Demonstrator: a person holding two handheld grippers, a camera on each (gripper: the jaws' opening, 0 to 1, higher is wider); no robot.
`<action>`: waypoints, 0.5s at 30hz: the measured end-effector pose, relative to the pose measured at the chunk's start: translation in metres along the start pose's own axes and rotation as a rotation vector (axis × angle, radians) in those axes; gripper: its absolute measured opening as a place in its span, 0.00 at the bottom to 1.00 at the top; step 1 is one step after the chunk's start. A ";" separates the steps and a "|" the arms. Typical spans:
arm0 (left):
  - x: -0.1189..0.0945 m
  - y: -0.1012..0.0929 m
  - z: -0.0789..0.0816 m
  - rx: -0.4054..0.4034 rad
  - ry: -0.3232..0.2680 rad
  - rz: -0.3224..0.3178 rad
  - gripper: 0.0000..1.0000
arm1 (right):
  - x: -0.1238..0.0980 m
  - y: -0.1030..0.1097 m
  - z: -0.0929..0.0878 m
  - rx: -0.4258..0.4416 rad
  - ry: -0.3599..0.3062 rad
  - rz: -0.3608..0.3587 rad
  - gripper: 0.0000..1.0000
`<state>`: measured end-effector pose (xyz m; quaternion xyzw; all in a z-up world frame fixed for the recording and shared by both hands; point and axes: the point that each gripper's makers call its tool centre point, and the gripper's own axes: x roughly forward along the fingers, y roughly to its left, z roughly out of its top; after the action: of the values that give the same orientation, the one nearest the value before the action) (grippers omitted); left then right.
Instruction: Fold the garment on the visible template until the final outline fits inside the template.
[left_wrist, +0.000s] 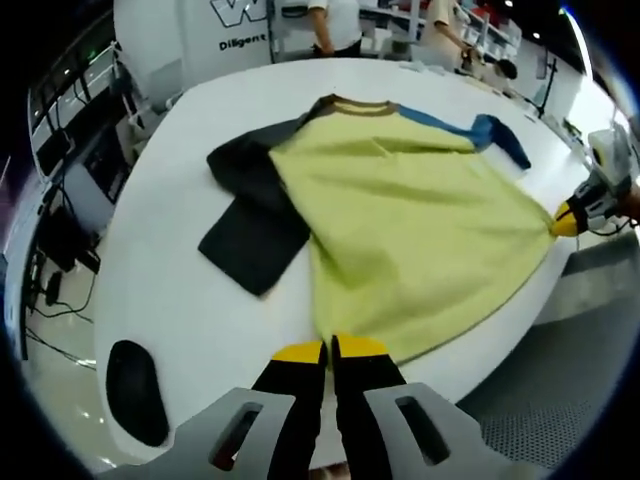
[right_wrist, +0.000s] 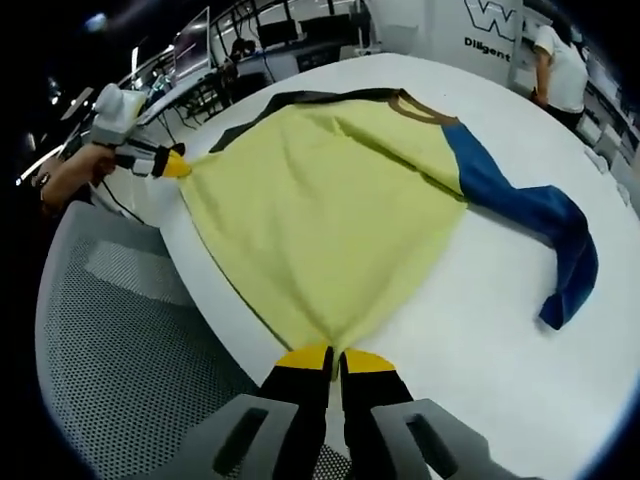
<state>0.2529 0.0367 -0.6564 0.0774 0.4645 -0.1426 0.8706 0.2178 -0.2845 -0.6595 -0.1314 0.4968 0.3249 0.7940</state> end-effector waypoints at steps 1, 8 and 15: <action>-0.002 0.000 0.000 -0.008 0.001 -0.002 0.02 | -0.001 0.000 0.000 -0.001 0.000 -0.002 0.00; -0.009 -0.006 -0.003 -0.002 -0.001 -0.006 0.02 | -0.010 0.005 -0.004 -0.004 0.008 -0.003 0.00; -0.010 -0.017 -0.011 0.041 0.017 -0.031 0.02 | -0.010 0.001 -0.014 -0.010 0.025 -0.041 0.00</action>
<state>0.2335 0.0257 -0.6542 0.0891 0.4699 -0.1651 0.8626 0.2049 -0.2950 -0.6575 -0.1497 0.5020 0.3094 0.7936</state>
